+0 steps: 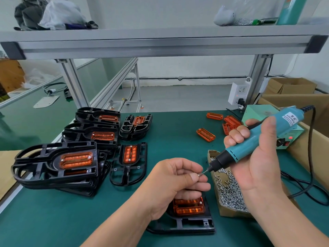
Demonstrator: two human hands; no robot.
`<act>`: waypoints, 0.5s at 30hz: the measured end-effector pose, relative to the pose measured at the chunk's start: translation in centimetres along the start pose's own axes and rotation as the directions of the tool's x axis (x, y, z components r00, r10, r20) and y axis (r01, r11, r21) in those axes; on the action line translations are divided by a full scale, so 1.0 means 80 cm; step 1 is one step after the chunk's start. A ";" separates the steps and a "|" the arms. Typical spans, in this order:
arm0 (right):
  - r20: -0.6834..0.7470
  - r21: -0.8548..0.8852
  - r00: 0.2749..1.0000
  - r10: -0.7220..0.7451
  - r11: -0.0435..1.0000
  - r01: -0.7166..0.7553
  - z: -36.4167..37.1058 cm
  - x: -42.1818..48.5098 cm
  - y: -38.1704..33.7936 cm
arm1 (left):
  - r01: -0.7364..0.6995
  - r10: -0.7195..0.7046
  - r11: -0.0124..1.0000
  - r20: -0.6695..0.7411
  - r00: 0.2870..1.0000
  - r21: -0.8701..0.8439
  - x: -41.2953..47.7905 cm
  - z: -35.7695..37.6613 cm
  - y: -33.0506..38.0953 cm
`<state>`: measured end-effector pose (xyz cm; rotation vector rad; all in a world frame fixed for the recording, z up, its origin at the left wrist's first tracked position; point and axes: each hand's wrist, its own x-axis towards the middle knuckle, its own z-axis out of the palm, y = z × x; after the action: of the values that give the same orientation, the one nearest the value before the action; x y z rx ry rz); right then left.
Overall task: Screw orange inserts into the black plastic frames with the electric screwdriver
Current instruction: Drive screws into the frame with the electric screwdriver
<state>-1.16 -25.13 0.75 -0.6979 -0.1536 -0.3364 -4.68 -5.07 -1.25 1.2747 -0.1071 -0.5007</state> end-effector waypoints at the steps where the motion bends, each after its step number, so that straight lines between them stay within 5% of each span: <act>1: -0.006 0.003 1.000 0.003 1.000 -0.003 0.000 0.000 0.001 | -0.004 0.004 1.000 0.003 1.000 0.002 0.000 0.000 0.000; 15: 0.052 -0.006 0.999 -0.010 1.000 0.010 0.000 -0.001 0.000 | -0.055 0.057 0.997 -0.032 0.998 0.054 0.000 0.000 -0.002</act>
<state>-1.25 -25.10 0.75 -0.7125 -0.2060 -0.3287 -4.74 -5.12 -1.37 1.3277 -0.1284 -0.4311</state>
